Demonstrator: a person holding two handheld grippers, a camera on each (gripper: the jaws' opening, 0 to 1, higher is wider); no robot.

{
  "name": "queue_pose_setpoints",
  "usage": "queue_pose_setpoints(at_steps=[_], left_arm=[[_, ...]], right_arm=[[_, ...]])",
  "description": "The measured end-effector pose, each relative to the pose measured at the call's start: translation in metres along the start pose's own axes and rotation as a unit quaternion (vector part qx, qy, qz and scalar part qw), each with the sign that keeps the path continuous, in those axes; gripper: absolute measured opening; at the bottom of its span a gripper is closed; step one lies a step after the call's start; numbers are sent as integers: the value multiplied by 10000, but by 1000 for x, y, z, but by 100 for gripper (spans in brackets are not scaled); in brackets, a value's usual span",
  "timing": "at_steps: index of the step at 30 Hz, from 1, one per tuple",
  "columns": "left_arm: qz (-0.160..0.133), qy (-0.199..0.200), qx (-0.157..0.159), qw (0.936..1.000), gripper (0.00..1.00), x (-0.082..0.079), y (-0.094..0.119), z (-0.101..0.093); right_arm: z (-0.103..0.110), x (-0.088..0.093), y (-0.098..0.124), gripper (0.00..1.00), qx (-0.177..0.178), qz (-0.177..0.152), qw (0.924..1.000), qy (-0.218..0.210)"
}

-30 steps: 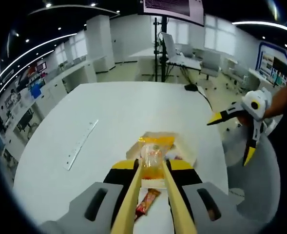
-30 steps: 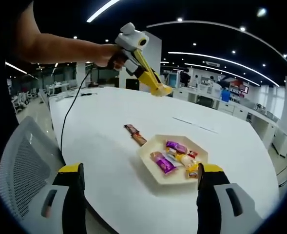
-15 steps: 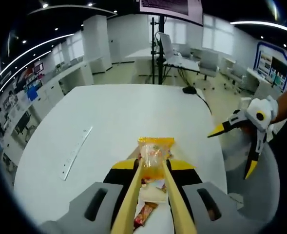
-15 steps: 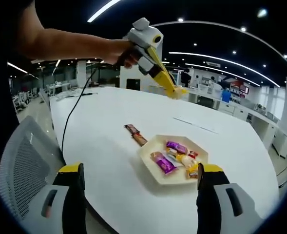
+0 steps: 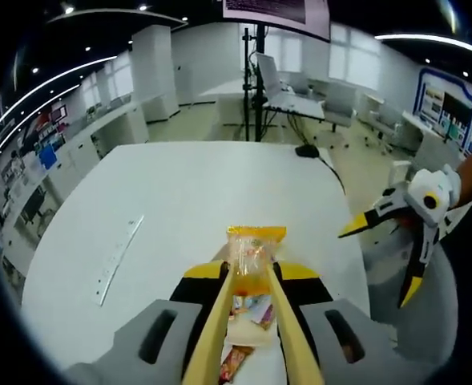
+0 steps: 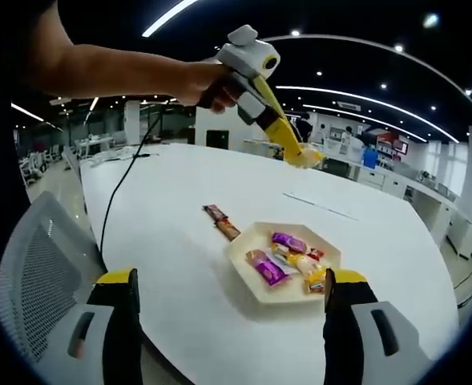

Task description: Place the target food into the container with the food tongs after gripping and lifting it, then release it inside without dropping or visibly crushing the food.

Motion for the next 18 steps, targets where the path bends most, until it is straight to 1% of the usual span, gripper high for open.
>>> queue_pose_setpoints(at_steps=[1,2,3,4,6,12,14,16,18], left_arm=[[-39,-21,165,9999,22,3,-3,-2],[-61,-147,2,9999,23,5,-4,0],[-7,-120,-28,9999,23,10,-6,0],[-17,-73,-11,10000,23,11,-6,0],[-106,-40,-29,9999,24,14,-6,-2],[-152,-95,-39,9998,25,13,-4,-2],[-169,-20,-20,9999,25,12,-2,0],[-220,-27,-73,9997,25,12,0,0],[-216,-24,-60,9997,25,12,1,-1]], right_arm=[[0,0,0,94,-1,6,10000,21],[0,0,0,94,-3,8,10000,26],[0,0,0,94,-1,8,10000,26],[0,0,0,94,2,4,10000,21],[0,0,0,94,13,6,10000,9],[1,0,0,94,-4,8,10000,20],[1,1,0,94,-2,25,10000,25],[1,0,0,94,-4,18,10000,26],[1,1,0,94,-6,30,10000,28]])
Point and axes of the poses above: the point that each gripper's makers call its tool centre point, and the gripper's own axes: y roughly backward along the fingers, z roughly to its left, x roughly out of its underside, the point moved 10 cm from there along y, roughly backward along the fingers, and after that the axes turned 2 degrees about x, right-handed, at the moved point
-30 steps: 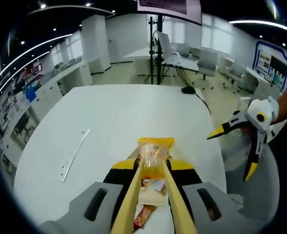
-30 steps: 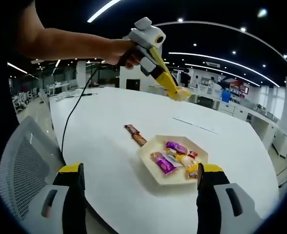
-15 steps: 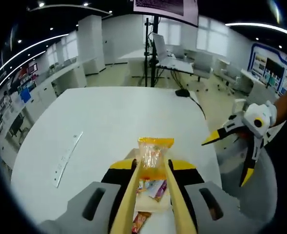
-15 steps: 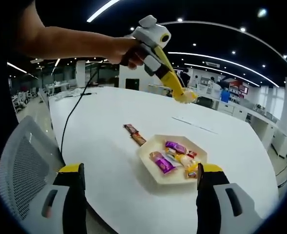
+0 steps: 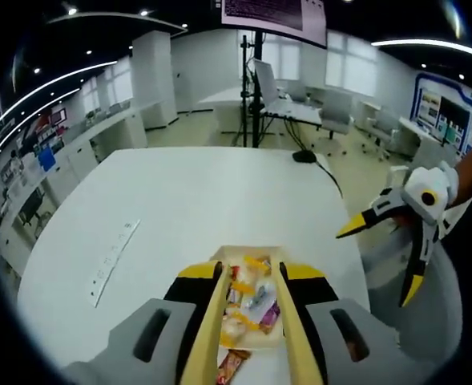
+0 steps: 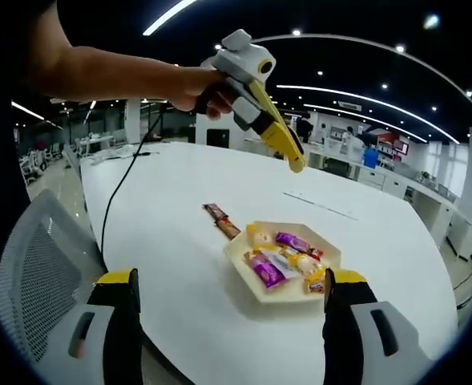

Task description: Place the target food into the container with the food tongs after gripping and lifting it, then release it inside without dropping or visibly crushing the food.

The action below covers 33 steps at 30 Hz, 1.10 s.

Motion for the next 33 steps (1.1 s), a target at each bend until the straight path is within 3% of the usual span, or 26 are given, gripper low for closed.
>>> queue_pose_setpoints(at_steps=[24,33], left_arm=[[-143,-147,-56,9998,26,4,16,5],[-33,-119,-134,9998,26,28,29,15]], right_arm=[[0,0,0,94,0,11,10000,-2],[0,0,0,94,10,0,10000,-26]])
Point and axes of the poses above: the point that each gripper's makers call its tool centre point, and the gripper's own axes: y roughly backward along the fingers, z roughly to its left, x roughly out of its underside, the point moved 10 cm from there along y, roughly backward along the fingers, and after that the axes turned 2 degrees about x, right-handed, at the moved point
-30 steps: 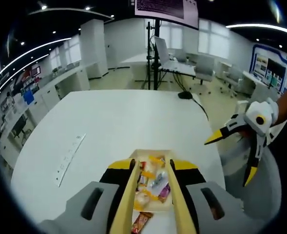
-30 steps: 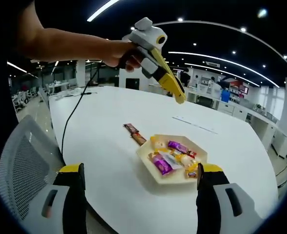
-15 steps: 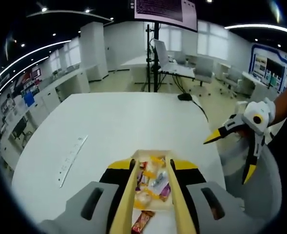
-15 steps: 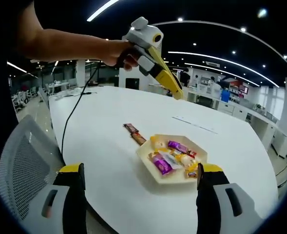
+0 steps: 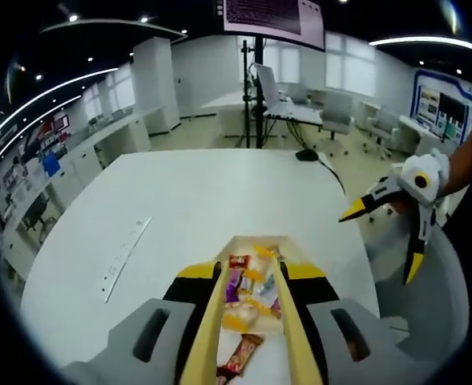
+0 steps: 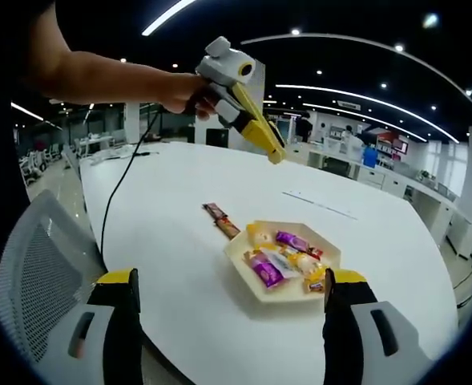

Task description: Place the target food into the container with the food tongs after gripping and lifting it, then release it inside without dropping or visibly crushing the food.

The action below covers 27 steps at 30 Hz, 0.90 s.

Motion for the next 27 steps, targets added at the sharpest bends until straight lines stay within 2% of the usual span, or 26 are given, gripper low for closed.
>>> queue_pose_setpoints(at_steps=[19,24,27], left_arm=[[333,-58,-210,9992,26,58,31,19],[347,-142,-161,9992,26,72,41,22],[476,-134,-231,9985,26,84,47,29]], right_arm=[[1,0,-1,95,-14,21,10000,63],[1,0,-2,95,-49,67,10000,53],[1,1,-2,94,-72,109,9999,51]])
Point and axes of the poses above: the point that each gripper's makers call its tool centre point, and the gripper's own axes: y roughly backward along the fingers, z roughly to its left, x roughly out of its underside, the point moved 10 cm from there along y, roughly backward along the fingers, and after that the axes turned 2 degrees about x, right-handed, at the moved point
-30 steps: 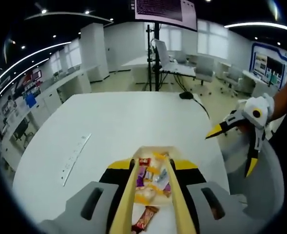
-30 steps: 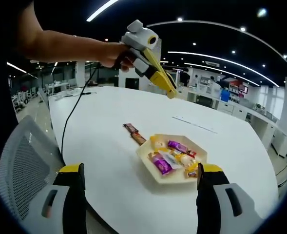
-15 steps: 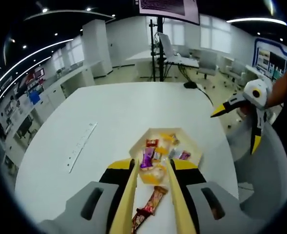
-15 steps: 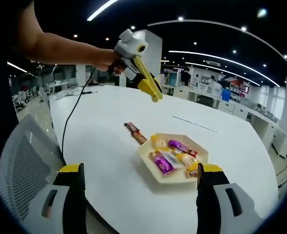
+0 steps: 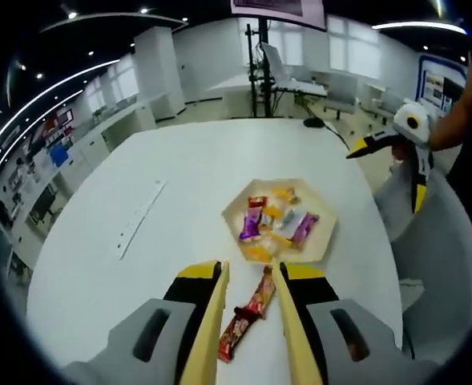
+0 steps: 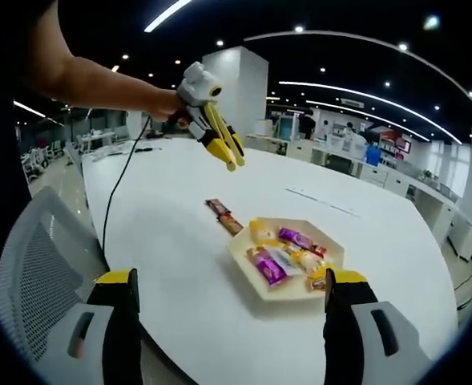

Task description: Place the target food into the container with the food tongs after gripping and lifting it, then release it inside without dropping or visibly crushing the food.

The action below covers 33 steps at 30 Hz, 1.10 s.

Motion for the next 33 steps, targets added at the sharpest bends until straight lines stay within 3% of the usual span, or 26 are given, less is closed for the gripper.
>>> queue_pose_setpoints(at_steps=[7,12,18,25,33], left_arm=[[117,-48,-153,9998,26,20,11,11],[86,145,-207,9996,26,35,17,22],[118,187,-179,9996,26,43,18,26],[207,202,-66,9996,26,57,9,30],[276,351,50,9990,25,88,-7,34]], right_arm=[[0,2,-1,94,-19,92,10000,2],[0,2,-1,94,0,119,9999,-32],[0,3,-2,94,-18,189,9998,-14],[-1,4,-3,94,6,222,9997,-38],[-1,5,-3,94,5,260,9996,-53]])
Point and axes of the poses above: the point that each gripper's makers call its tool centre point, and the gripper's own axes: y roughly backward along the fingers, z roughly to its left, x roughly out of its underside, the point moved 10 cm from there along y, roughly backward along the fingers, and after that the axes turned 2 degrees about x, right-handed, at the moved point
